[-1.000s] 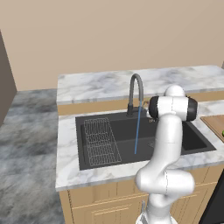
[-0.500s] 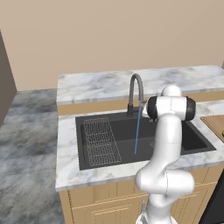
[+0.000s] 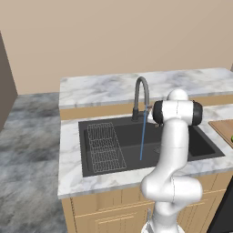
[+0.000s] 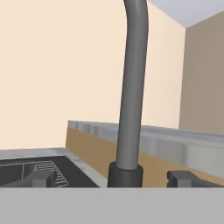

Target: Pick the kiwi, kiwi from the sink and place them on the cutting board to airdry. Then turn off the sink faucet.

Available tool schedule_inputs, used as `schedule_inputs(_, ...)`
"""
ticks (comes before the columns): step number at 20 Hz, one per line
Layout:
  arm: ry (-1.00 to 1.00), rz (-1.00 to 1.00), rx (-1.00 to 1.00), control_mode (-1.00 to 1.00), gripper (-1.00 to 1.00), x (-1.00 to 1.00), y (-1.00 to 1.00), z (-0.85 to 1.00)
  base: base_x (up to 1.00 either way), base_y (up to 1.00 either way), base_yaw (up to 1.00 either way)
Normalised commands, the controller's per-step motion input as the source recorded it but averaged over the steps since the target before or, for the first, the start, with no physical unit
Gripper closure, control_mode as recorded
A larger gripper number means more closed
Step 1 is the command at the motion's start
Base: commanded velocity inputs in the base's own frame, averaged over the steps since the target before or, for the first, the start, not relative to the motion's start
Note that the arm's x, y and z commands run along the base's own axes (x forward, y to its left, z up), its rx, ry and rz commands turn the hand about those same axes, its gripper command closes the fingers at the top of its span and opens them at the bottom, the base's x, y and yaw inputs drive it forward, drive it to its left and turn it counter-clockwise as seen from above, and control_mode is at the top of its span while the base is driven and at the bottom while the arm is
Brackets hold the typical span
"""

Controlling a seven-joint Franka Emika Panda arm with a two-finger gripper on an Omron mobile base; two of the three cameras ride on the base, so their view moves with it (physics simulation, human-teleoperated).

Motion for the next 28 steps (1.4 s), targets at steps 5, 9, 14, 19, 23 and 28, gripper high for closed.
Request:
schedule_inputs(5,0.00,0.00,0.00,-1.00,-1.00,0.04,-0.03,-0.12,0.00,0.00,0.00)
schedule_inputs(9,0.00,0.00,0.00,-1.00,-1.00,0.09,-0.08,-0.09,0.00,0.00,0.00)
schedule_inputs(14,0.00,0.00,0.00,-1.00,-1.00,0.17,-0.13,-0.07,0.00,0.00,0.00)
schedule_inputs(19,0.00,0.00,0.00,-1.00,-1.00,0.27,-0.16,-0.04,0.00,0.00,0.00)
schedule_inputs(23,0.00,0.00,0.00,-1.00,-1.00,0.20,-0.14,-0.09,0.00,0.00,0.00)
schedule_inputs(28,0.00,0.00,0.00,-1.00,-1.00,0.07,-0.21,-0.16,0.00,0.00,0.00)
